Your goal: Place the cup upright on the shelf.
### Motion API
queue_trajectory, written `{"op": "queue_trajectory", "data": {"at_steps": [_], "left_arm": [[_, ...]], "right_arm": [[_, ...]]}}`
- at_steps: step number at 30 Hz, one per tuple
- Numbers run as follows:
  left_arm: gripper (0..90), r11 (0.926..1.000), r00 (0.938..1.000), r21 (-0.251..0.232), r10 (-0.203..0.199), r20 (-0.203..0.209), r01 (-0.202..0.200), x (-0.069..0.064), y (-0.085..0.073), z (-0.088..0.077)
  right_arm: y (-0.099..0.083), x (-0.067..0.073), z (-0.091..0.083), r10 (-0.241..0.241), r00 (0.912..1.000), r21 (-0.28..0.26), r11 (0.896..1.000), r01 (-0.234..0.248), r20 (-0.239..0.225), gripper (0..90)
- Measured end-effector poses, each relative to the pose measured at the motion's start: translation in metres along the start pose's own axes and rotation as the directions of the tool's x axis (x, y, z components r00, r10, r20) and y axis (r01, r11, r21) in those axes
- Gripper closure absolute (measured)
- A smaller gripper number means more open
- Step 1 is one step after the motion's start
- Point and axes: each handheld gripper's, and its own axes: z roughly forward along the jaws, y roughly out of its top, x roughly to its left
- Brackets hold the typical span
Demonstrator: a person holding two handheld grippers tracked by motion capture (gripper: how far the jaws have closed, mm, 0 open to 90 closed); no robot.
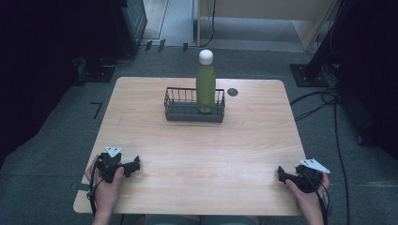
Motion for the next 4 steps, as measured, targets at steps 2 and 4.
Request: {"op": "queue_trajectory", "data": {"at_steps": [2, 4], "left_arm": [[0.1, 1.0000, 1.0000, -0.001, 0.000, 0.000, 0.000, 0.0000, 0.0000, 0.0000], [0.2, 1.0000, 1.0000, -0.001, 0.000, 0.000, 0.000, 0.0000, 0.0000, 0.0000]], "right_arm": [[0.0004, 0.0003, 0.0003, 0.001, 1.0000, 0.002, 1.000, -0.001, 0.001, 2.9], [0.0005, 0.0001, 0.0004, 0.000, 1.0000, 0.002, 1.000, 0.000, 0.002, 2.9]]}}
